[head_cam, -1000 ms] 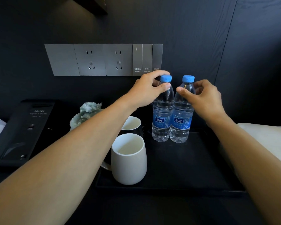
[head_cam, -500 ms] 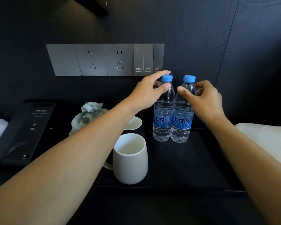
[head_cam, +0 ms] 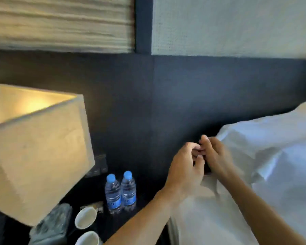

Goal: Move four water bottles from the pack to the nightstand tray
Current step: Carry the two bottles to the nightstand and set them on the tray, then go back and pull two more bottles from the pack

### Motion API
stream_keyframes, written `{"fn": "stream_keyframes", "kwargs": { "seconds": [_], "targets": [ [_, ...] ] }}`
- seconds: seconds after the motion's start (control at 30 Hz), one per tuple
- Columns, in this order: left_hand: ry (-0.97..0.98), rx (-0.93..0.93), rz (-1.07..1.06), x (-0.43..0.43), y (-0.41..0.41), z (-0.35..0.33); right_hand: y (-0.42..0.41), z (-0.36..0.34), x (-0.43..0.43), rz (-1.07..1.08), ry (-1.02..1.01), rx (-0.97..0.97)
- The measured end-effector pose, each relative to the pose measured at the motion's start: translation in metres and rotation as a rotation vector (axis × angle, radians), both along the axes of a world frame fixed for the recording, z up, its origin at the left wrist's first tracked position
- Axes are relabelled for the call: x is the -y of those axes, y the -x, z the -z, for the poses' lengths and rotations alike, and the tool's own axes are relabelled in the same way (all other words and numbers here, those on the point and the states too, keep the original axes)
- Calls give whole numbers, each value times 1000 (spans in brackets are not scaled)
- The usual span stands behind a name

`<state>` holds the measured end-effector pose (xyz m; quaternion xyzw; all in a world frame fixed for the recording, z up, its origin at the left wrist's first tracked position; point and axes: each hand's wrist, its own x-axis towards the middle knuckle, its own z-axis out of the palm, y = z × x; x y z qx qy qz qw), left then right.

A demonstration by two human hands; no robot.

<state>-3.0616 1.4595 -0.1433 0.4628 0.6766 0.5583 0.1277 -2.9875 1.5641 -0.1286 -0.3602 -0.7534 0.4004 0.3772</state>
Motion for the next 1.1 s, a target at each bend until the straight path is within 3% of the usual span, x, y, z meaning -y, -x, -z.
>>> {"fn": "stream_keyframes", "kwargs": {
  "seconds": [0.13,0.27,0.47,0.57,0.7,0.9,1.1],
  "targets": [
    [146,-32,141,-60,-67,-194,-130,-184,-49,126,-27,110],
    [220,-313,321,-95,-141,-370,-269,-361,-44,313,-103,178],
    [69,-627,618,-96,-293,-528,-472,-530,73,679,-164,268],
    [-2,-722,855,-65,-410,-569,-575,-563,166,958,-165,261],
    [-150,-635,1171,30,-587,-599,-698,-586,318,1270,-141,347],
    [-333,-641,1581,225,-826,-605,-839,-587,569,1699,-19,429],
    [-441,-555,1892,452,-1030,-593,-968,-575,792,1995,94,416]
  ]
}}
